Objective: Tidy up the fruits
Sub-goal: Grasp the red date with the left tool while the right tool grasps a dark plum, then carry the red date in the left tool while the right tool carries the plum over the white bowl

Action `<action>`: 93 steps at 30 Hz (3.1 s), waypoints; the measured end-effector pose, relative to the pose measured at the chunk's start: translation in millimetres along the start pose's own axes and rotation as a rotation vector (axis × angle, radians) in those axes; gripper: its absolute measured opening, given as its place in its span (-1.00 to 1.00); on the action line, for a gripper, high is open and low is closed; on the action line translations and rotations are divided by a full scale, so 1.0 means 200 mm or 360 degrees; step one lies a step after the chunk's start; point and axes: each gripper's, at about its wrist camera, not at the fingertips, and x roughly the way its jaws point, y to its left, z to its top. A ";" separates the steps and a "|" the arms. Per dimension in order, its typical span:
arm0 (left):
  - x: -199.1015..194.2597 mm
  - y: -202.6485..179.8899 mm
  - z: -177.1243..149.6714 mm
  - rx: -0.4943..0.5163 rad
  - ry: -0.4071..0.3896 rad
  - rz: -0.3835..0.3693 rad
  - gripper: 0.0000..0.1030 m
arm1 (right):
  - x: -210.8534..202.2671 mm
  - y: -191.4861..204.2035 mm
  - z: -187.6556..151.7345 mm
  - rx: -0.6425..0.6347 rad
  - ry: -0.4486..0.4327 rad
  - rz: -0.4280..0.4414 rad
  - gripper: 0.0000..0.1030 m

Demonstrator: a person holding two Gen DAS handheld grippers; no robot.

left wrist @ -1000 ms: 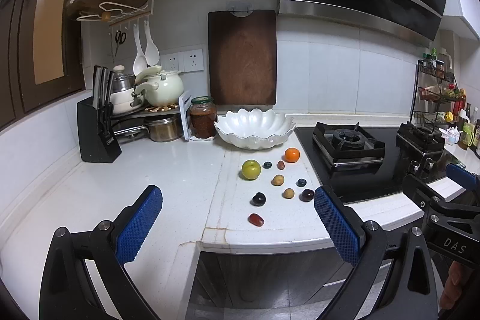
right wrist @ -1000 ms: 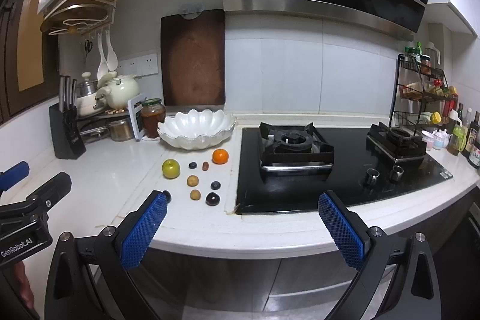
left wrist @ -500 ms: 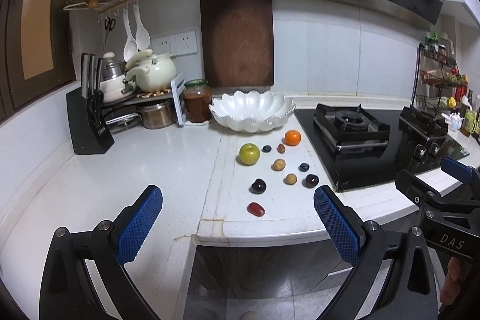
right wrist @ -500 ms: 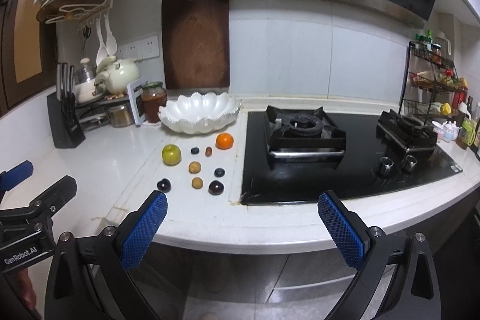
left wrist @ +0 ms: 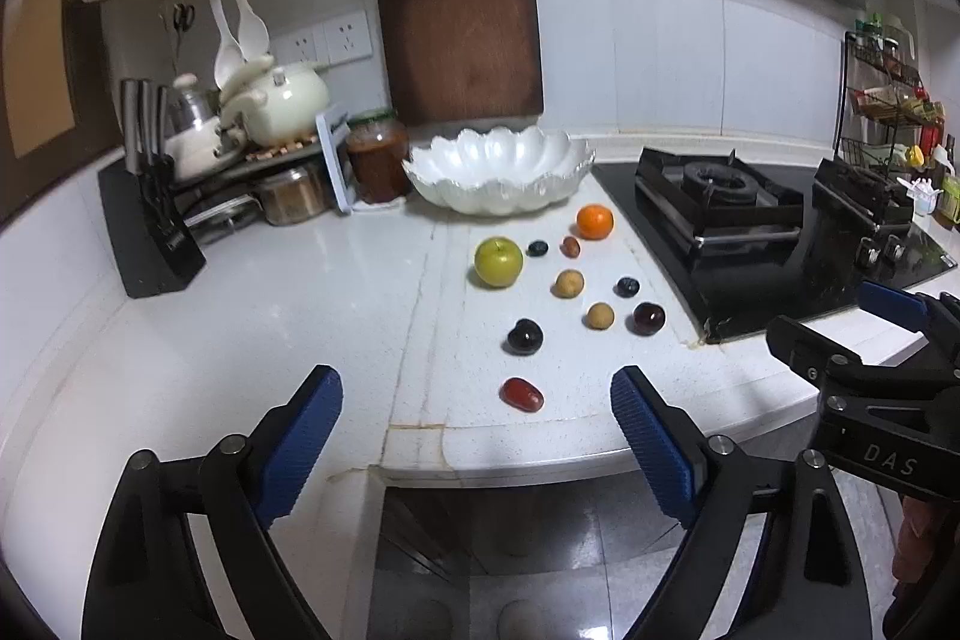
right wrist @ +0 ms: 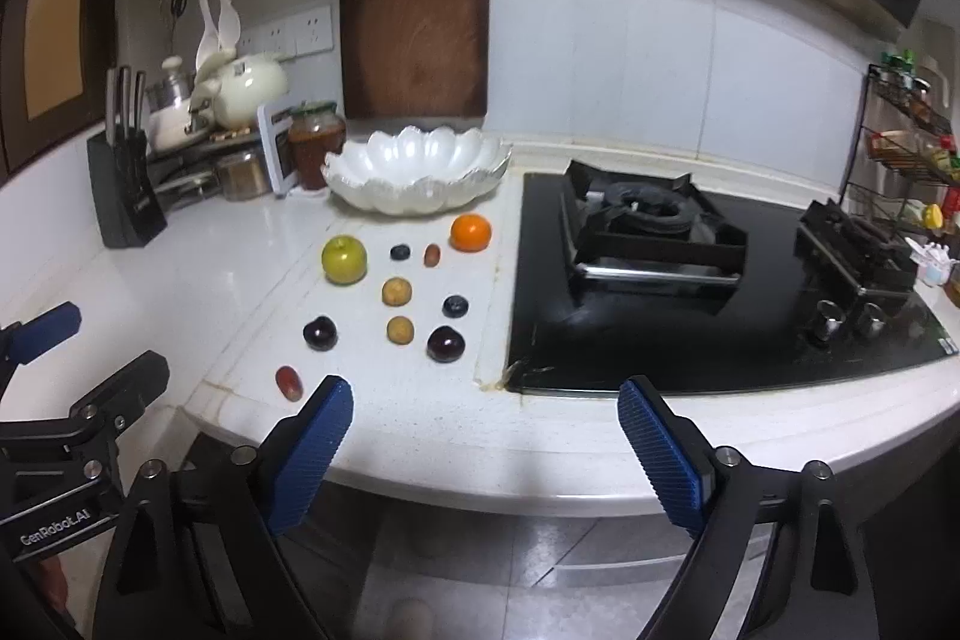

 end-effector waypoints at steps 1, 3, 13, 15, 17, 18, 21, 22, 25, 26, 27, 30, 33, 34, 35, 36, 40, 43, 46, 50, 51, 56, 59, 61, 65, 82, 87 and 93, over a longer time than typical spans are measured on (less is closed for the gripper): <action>0.03 0.00 0.00 0.0000 0.0016 -0.0007 0.75 | 0.03 0.00 0.00 -0.0004 0.0015 0.0007 0.71; 0.08 0.00 0.00 0.0000 0.0048 -0.0021 0.74 | 0.08 0.01 0.00 -0.0013 0.0045 0.0019 0.67; 0.32 -0.04 -0.02 0.0034 0.0175 -0.0100 0.59 | 0.34 0.03 0.00 -0.0044 0.0163 0.0049 0.49; 0.37 -0.05 -0.03 0.0045 0.0207 -0.0113 0.57 | 0.38 0.04 0.00 -0.0047 0.0191 0.0058 0.45; 0.43 -0.05 -0.04 0.0054 0.0243 -0.0130 0.51 | 0.43 0.05 0.00 -0.0048 0.0212 0.0066 0.43; 0.45 -0.05 -0.05 0.0055 0.0258 -0.0135 0.50 | 0.46 0.05 0.00 -0.0048 0.0220 0.0067 0.42; 0.51 -0.05 -0.06 0.0044 0.0301 -0.0150 0.44 | 0.52 0.07 0.01 -0.0057 0.0237 0.0069 0.37; 0.53 -0.05 -0.07 0.0035 0.0315 -0.0160 0.42 | 0.54 0.08 0.01 -0.0064 0.0245 0.0072 0.35; 0.57 -0.05 -0.08 0.0025 0.0336 -0.0173 0.37 | 0.60 0.09 0.01 -0.0075 0.0253 0.0078 0.31; 0.58 -0.06 -0.08 0.0024 0.0343 -0.0181 0.36 | 0.61 0.09 0.02 -0.0077 0.0254 0.0077 0.31; 0.60 -0.06 -0.08 0.0025 0.0349 -0.0185 0.36 | 0.63 0.09 0.02 -0.0077 0.0257 0.0076 0.29; 0.63 -0.07 -0.08 0.0033 0.0366 -0.0200 0.27 | 0.67 0.09 0.02 -0.0070 0.0269 0.0074 0.26; 0.66 -0.08 -0.08 0.0028 0.0372 -0.0207 0.21 | 0.72 0.09 0.01 -0.0066 0.0284 0.0078 0.22; 0.67 -0.08 -0.08 0.0024 0.0376 -0.0208 0.18 | 0.73 0.09 0.01 -0.0062 0.0288 0.0079 0.22; 0.67 -0.08 -0.08 0.0021 0.0381 -0.0210 0.13 | 0.74 0.09 0.01 -0.0059 0.0291 0.0082 0.21; 0.69 -0.07 -0.08 0.0015 0.0391 -0.0214 0.11 | 0.76 0.09 0.01 -0.0058 0.0294 0.0084 0.20; 0.71 -0.07 -0.09 -0.0013 0.0430 -0.0236 -0.07 | 0.80 0.09 0.01 -0.0048 0.0302 0.0105 0.13; 0.72 -0.09 -0.09 -0.0017 0.0435 -0.0241 -0.12 | 0.81 0.09 0.02 -0.0050 0.0297 0.0109 0.07; 0.72 -0.09 -0.09 -0.0009 0.0427 -0.0243 -0.24 | 0.83 0.09 0.02 -0.0064 0.0309 0.0118 -0.04; 0.72 -0.09 -0.09 -0.0018 0.0415 -0.0226 -0.48 | 0.84 0.10 0.02 -0.0065 0.0296 0.0124 -0.18; 0.72 -0.09 -0.09 -0.0024 0.0415 -0.0229 -0.48 | 0.84 0.10 0.02 -0.0070 0.0294 0.0119 -0.27; 0.72 -0.08 -0.08 -0.0053 0.0408 -0.0257 -0.50 | 0.84 0.11 0.02 -0.0075 0.0296 0.0152 -0.41; 0.71 -0.08 -0.06 -0.0064 0.0388 -0.0270 -0.50 | 0.82 0.10 0.02 -0.0053 0.0287 0.0174 -0.41; 0.69 -0.09 -0.05 -0.0069 0.0376 -0.0273 -0.50 | 0.80 0.10 0.03 -0.0061 0.0278 0.0176 -0.41; 0.67 -0.08 -0.02 -0.0083 0.0347 -0.0282 -0.50 | 0.76 0.10 0.03 -0.0071 0.0259 0.0178 -0.41; 0.59 0.03 0.20 -0.0140 0.0175 -0.0292 -0.51 | 0.61 0.14 0.23 -0.0078 0.0097 0.0199 -0.41; 0.62 0.07 0.29 -0.0137 0.0136 -0.0299 -0.51 | 0.63 0.17 0.31 -0.0067 0.0062 0.0197 -0.41; 0.67 0.15 0.38 -0.0137 0.0095 -0.0299 -0.51 | 0.66 0.22 0.41 -0.0079 0.0021 0.0169 -0.41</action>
